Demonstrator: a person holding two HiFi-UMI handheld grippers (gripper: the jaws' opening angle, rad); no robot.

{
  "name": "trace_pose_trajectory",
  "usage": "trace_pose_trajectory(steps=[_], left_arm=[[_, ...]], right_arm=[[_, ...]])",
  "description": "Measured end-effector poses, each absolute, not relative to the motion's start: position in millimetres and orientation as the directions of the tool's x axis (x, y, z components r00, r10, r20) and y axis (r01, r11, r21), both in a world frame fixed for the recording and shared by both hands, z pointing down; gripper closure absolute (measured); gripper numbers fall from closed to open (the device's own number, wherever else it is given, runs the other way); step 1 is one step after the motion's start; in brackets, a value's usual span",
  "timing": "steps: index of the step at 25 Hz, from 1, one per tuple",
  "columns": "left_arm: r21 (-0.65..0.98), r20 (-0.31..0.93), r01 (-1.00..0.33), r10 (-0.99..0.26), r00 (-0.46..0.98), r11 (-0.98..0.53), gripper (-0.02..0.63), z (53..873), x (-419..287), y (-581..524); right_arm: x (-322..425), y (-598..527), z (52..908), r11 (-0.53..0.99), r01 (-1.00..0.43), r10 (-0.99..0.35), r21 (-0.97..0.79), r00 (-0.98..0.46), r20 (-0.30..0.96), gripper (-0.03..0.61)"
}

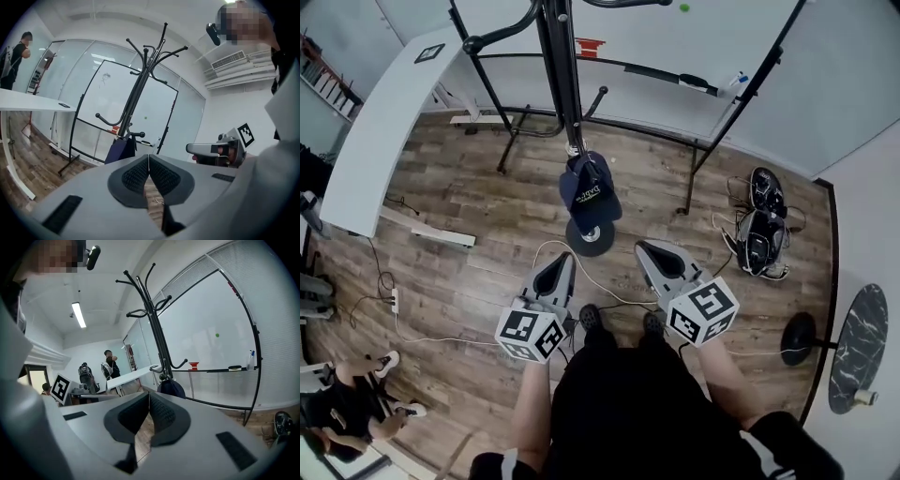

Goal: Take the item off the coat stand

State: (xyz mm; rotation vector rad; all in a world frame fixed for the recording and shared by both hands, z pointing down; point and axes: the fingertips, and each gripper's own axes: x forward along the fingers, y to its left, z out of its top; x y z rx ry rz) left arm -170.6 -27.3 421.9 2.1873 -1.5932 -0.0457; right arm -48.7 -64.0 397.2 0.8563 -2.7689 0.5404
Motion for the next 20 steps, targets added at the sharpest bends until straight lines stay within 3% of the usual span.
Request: trace_pose_trajectory(steps=[20], left_arm=[[0.439,0.393,-0.859,-0.802,0.449,-0.264,0.595,525,-176,-65]], right_arm=[[-57,-54,438,0.668,-0.697,-0.566,-0.263,-0.704,0.429,0.548]])
